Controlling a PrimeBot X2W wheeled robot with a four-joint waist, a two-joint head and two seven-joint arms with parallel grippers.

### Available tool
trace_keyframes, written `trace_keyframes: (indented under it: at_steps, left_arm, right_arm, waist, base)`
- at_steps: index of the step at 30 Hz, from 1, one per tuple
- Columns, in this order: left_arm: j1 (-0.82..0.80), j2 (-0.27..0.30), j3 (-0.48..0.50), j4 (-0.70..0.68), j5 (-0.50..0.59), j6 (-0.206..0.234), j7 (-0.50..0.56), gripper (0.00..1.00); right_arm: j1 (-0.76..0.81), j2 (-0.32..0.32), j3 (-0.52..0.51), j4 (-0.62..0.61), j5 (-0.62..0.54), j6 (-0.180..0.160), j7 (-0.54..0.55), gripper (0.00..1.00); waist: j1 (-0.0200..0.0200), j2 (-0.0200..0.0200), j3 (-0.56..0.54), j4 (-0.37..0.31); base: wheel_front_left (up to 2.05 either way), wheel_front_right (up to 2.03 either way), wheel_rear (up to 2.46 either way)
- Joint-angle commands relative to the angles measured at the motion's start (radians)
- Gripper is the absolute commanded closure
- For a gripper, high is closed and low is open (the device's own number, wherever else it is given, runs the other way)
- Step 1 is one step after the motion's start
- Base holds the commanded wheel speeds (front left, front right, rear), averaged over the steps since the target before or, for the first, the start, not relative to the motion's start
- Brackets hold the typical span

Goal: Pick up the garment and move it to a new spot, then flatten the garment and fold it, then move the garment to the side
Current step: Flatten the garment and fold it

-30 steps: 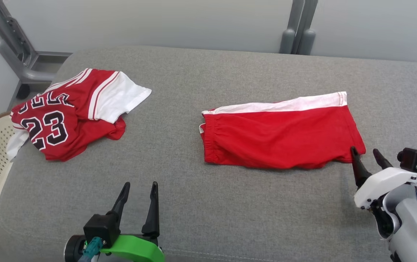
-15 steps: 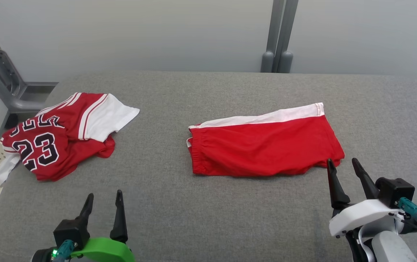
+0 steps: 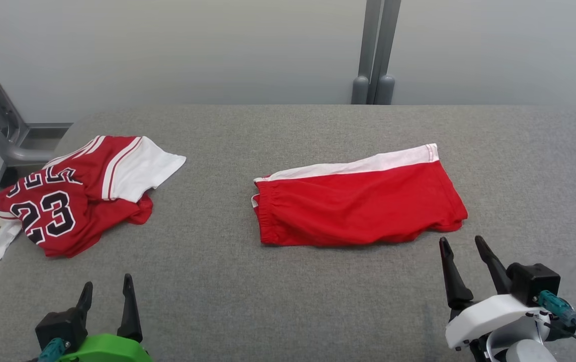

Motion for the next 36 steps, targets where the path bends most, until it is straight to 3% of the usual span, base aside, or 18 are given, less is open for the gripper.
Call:
trace_keyframes:
  at_steps: [1,10,28,32,36]
  left_arm:
    - [0.016,0.010,0.005,-0.002,-0.002,-0.001,-0.009,0.00]
    - [0.047,0.000,-0.006,-0.019,-0.012,0.006,-0.019,0.00]
    - [0.026,0.000,-0.020,-0.016,-0.023,0.008,-0.020,0.00]
    - [0.020,0.005,-0.032,-0.020,-0.016,0.002,-0.012,0.00]
    - [0.005,0.003,-0.046,-0.027,-0.007,0.001,-0.011,0.00]
  right_arm:
    - [0.012,0.001,0.005,0.000,0.004,0.000,0.004,0.00]
    - [0.011,0.001,0.014,0.034,0.059,0.000,0.015,0.00]
    - [-0.021,0.001,0.027,0.045,0.046,0.000,0.019,0.00]
    - [-0.058,0.001,0.027,0.053,0.020,0.000,0.070,0.00]
    - [-0.135,-0.015,0.017,0.078,-0.029,-0.001,0.190,0.00]
  waist:
    - [0.0001,0.0000,0.001,0.000]
    - [0.0001,0.0000,0.000,-0.002]
    - [0.0001,0.0000,0.016,-0.007]
    - [0.0001,0.0000,0.024,-0.009]
    - [0.0001,0.0000,0.042,-0.009]
  base:
    - [0.00,0.00,0.00]
    - [0.00,0.00,0.00]
    - [0.00,0.00,0.00]
    - [0.00,0.00,0.00]
    - [0.00,0.00,0.00]
